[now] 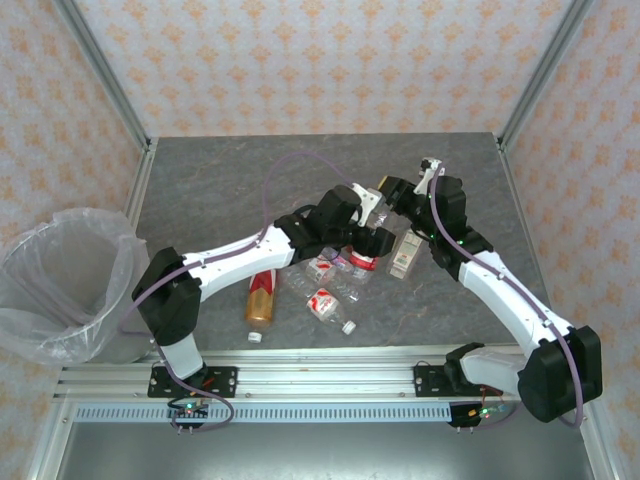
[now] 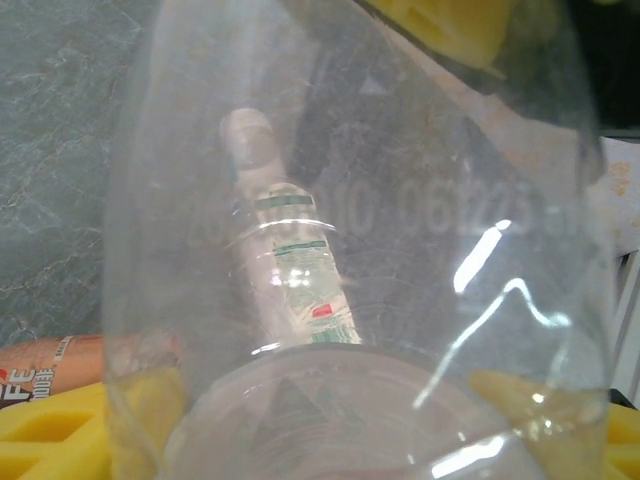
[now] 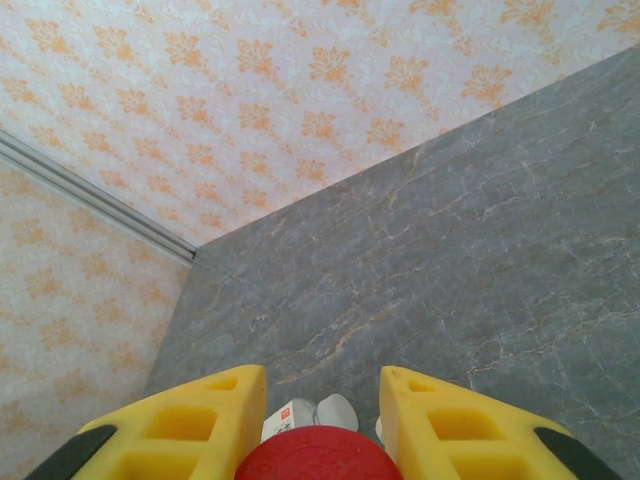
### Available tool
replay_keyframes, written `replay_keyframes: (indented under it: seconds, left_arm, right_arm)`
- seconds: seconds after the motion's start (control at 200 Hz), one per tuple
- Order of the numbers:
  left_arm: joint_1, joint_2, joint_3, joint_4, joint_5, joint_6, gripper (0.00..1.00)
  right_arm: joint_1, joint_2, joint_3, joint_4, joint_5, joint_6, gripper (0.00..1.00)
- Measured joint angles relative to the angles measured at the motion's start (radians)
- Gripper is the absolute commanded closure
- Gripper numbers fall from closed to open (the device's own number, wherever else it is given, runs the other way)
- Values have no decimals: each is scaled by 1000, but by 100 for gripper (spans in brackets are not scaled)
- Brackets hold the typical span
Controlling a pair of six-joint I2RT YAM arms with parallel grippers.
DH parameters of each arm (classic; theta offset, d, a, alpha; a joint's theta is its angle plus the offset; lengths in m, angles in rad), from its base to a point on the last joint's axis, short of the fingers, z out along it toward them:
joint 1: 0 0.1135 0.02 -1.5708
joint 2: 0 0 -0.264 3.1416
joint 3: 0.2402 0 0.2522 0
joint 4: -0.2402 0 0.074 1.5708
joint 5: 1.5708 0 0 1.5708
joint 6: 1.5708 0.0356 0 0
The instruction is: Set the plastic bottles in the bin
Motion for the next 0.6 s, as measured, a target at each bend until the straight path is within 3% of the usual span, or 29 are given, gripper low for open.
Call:
replay_keyframes:
  seconds: [0.33, 0.601]
  left_arm:
    - [-9, 0, 0, 2, -16, -21, 36]
    - [-12, -2, 0, 14, -67, -27, 36]
  right_arm:
    - [0, 2, 7, -21, -9, 0, 68]
    - [-11, 2, 10, -71, 1, 28, 31]
